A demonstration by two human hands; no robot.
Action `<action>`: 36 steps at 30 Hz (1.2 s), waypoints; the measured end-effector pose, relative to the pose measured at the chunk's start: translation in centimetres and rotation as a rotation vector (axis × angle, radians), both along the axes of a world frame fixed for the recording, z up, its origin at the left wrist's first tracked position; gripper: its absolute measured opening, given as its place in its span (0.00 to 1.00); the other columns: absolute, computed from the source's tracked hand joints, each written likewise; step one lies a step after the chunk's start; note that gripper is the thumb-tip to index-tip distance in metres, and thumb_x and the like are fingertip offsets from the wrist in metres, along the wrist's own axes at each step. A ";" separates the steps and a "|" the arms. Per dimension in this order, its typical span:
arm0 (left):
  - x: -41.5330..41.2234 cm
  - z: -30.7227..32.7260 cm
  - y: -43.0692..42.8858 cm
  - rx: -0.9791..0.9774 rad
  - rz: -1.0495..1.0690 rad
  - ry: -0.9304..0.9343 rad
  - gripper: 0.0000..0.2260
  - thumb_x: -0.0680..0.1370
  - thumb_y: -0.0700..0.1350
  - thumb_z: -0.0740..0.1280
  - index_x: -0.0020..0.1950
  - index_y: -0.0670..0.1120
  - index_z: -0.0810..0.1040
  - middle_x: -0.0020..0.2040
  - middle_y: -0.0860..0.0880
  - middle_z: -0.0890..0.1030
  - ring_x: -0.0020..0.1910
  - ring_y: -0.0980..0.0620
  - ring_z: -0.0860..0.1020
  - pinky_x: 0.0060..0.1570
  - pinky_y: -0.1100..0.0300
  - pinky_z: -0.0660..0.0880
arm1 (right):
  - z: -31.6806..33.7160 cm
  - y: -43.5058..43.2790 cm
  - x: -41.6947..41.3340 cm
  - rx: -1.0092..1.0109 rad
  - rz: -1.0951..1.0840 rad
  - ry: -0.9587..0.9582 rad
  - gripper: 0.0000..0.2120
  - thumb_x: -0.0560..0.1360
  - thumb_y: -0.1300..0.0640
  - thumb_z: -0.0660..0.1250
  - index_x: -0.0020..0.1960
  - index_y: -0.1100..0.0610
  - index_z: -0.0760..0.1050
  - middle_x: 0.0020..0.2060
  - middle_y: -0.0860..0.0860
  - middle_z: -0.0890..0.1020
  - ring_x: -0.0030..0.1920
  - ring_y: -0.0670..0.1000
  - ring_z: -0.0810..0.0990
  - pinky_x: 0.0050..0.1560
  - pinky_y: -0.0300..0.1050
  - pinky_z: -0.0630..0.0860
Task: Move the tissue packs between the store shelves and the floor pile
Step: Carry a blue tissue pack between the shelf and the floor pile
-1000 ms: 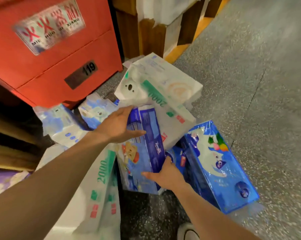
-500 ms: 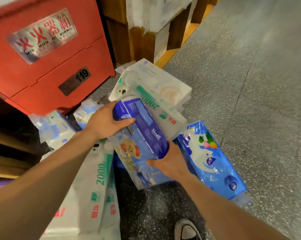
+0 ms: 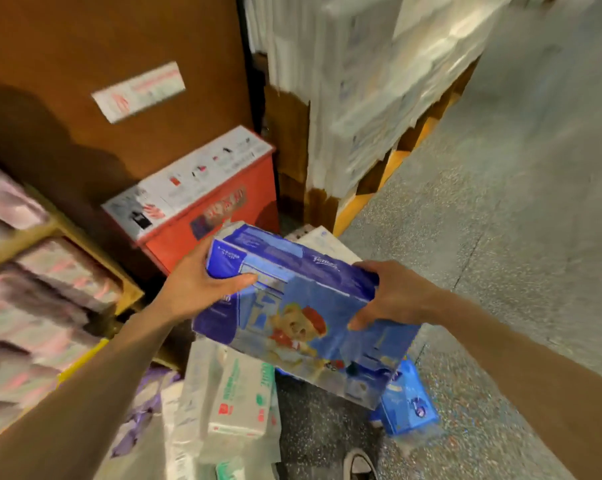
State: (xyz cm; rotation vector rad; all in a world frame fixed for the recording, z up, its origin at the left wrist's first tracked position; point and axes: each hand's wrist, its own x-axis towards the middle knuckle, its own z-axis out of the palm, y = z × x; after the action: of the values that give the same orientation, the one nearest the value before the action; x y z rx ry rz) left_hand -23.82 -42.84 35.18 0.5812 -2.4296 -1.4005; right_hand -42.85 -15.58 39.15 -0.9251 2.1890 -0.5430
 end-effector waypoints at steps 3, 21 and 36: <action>3.6 10.0 0.0 0.074 0.058 0.026 0.41 0.60 0.69 0.78 0.67 0.50 0.77 0.60 0.55 0.84 0.62 0.54 0.80 0.66 0.45 0.74 | 11.1 -1.2 0.7 -0.041 0.128 0.011 0.42 0.55 0.46 0.86 0.66 0.51 0.75 0.57 0.46 0.82 0.55 0.49 0.82 0.57 0.46 0.78; 22.8 42.1 18.9 0.023 0.966 0.471 0.30 0.56 0.58 0.81 0.54 0.52 0.80 0.51 0.53 0.86 0.47 0.52 0.86 0.44 0.56 0.81 | 41.5 -1.8 8.2 -0.482 0.539 0.109 0.52 0.56 0.28 0.74 0.75 0.47 0.66 0.64 0.40 0.71 0.59 0.43 0.74 0.57 0.39 0.72; 56.8 43.5 51.2 -0.207 1.842 0.550 0.28 0.57 0.59 0.80 0.54 0.52 0.80 0.54 0.48 0.85 0.46 0.53 0.82 0.54 0.49 0.79 | 40.5 4.6 49.7 -0.525 0.873 -0.713 0.09 0.74 0.48 0.74 0.44 0.53 0.80 0.37 0.46 0.84 0.39 0.48 0.83 0.37 0.42 0.76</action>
State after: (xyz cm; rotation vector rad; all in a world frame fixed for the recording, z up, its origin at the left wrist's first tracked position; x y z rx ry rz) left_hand 32.99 8.32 78.67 1.4575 -0.7430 -0.3147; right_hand 6.89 -10.93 79.66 -1.5303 0.8797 -0.8372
